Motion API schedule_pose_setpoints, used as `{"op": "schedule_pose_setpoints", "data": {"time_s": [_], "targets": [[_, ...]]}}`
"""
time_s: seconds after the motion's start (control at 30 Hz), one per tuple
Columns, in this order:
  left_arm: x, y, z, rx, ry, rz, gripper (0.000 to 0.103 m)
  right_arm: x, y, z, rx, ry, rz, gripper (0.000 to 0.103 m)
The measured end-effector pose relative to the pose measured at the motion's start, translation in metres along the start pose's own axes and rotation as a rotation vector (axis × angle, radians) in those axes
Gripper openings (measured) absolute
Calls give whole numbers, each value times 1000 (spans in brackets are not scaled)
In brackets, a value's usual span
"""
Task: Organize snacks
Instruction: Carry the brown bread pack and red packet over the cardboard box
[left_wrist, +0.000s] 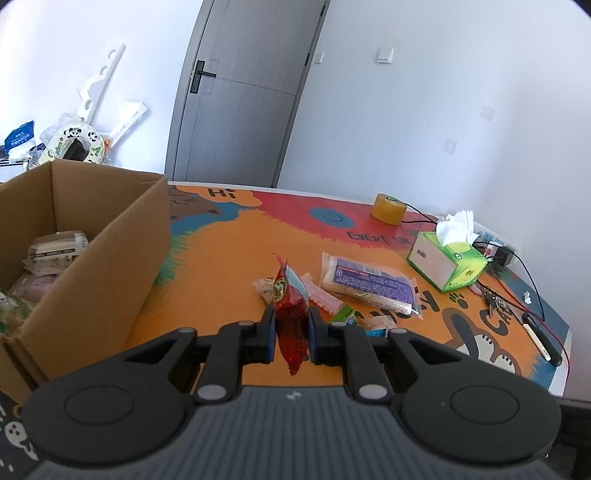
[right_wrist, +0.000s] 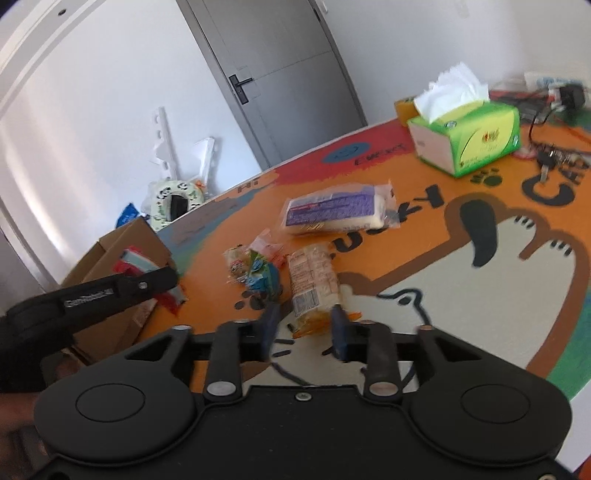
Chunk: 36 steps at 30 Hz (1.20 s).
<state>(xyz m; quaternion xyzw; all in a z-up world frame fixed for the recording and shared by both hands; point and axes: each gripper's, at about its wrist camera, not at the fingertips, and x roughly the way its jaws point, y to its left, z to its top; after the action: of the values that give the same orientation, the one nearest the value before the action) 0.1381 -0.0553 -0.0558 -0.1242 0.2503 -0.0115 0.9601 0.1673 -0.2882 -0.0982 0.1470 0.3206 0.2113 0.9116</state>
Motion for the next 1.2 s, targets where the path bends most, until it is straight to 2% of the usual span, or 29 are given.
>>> {"op": "schedule_pose_setpoints", "data": {"time_s": [0.07, 0.17, 0.43, 0.53, 0.63, 0.7, 0.8, 1.2], "targets": [[-2, 2, 0, -3, -3, 0, 16, -1, 0, 2, -11, -19, -24, 64], [-2, 4, 0, -6, 0, -2, 16, 3, 0, 6, -35, -30, -48, 69], [2, 10, -1, -21, 11, -9, 16, 32, 12, 9, -98, -4, -71, 69], [3, 12, -1, -25, 14, -7, 16, 45, 16, 7, -116, 19, -85, 67], [3, 13, -1, -29, 17, -2, 16, 52, 20, 2, -139, 41, -93, 59], [2, 13, 0, -28, 13, 1, 16, 51, 23, 1, -152, 41, -106, 37], [-3, 11, 1, -24, 3, -4, 16, 45, 19, 3, -120, 46, -89, 36], [-32, 8, 13, -13, -62, -19, 16, 6, 28, 18, -104, -81, -71, 36]]}}
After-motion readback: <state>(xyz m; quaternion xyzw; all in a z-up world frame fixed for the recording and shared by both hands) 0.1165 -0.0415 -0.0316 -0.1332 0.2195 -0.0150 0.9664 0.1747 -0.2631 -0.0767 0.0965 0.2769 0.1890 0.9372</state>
